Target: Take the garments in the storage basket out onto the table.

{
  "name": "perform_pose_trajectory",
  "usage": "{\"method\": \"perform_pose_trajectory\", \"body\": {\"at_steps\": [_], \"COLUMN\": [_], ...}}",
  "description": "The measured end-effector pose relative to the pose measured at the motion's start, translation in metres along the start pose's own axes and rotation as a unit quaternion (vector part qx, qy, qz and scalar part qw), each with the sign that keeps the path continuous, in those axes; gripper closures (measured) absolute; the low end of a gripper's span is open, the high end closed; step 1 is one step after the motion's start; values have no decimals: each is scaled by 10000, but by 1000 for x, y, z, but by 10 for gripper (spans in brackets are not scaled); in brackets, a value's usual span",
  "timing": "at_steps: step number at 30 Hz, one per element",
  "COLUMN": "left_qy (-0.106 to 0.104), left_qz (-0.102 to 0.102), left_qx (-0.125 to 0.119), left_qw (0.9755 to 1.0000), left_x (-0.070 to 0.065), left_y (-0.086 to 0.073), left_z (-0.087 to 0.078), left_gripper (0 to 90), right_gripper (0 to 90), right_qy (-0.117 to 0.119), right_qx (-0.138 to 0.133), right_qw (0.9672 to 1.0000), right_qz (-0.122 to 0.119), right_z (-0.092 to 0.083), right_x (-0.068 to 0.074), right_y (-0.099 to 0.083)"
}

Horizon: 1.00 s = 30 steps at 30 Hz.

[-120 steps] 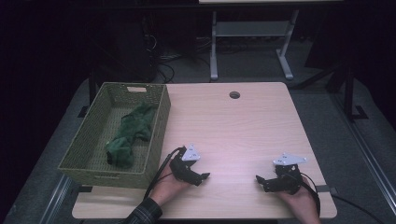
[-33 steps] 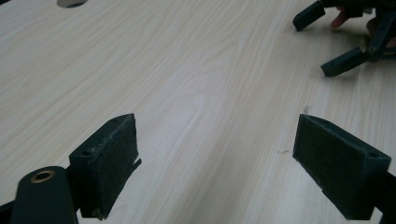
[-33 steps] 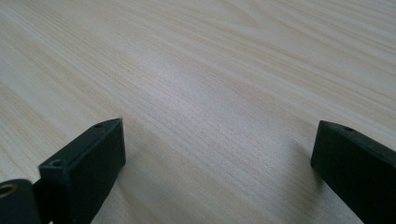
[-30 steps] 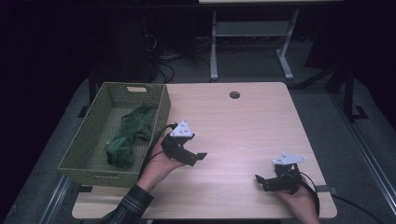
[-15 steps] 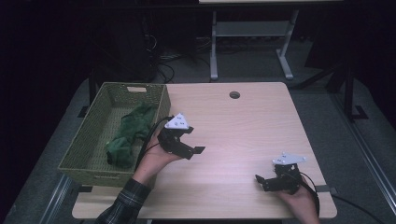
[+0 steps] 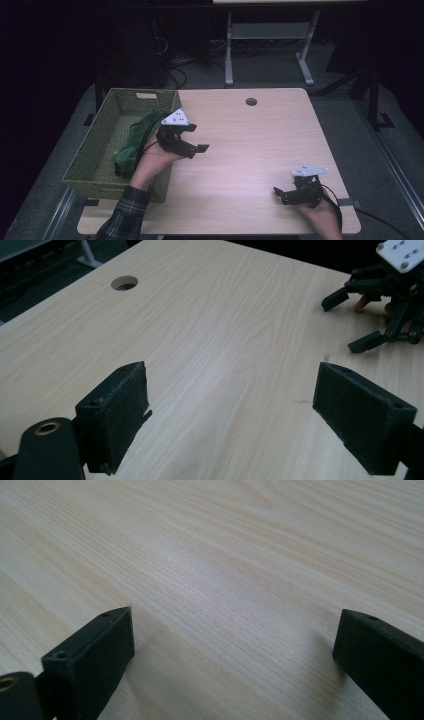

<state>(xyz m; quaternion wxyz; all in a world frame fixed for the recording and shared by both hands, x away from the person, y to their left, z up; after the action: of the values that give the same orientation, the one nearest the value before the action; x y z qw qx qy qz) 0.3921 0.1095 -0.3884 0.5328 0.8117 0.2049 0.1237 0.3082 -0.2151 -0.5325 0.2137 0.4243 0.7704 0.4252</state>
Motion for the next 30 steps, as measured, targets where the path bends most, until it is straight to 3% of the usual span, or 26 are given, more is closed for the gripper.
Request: {"method": "perform_pose_trajectory", "body": {"at_steps": [9, 17, 30], "left_qy": [143, 420, 929], "left_qz": [46, 1, -71], "left_qx": [80, 199, 383], "left_qw": [9999, 9989, 9949], "left_x": [15, 30, 56], "left_y": [11, 1, -12], "left_z": [-14, -27, -55], "left_gripper": [139, 147, 204], "right_gripper": [28, 28, 27], "right_qy": [0, -2, -2], "right_qx": [-1, 1, 1], "right_qw": [10000, 10000, 10000], "right_qz": [1, -3, -2], "right_z": [0, 0, 0], "right_x": [0, 0, 0], "right_y": [0, 0, 0]}}
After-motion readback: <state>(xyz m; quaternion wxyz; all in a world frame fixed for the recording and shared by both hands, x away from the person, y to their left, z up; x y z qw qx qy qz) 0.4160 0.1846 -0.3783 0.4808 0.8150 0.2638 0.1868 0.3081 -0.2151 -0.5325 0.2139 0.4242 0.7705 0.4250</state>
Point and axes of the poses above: each handheld gripper's, and its own axes: z roughly forward along the jaws, y roughly out of its top, x roughly to its left, the point moved 7 cm from there along z, roughly forward along the jaws, and after that the axes turned 12 degrees about -x, right-handed, at the moved point
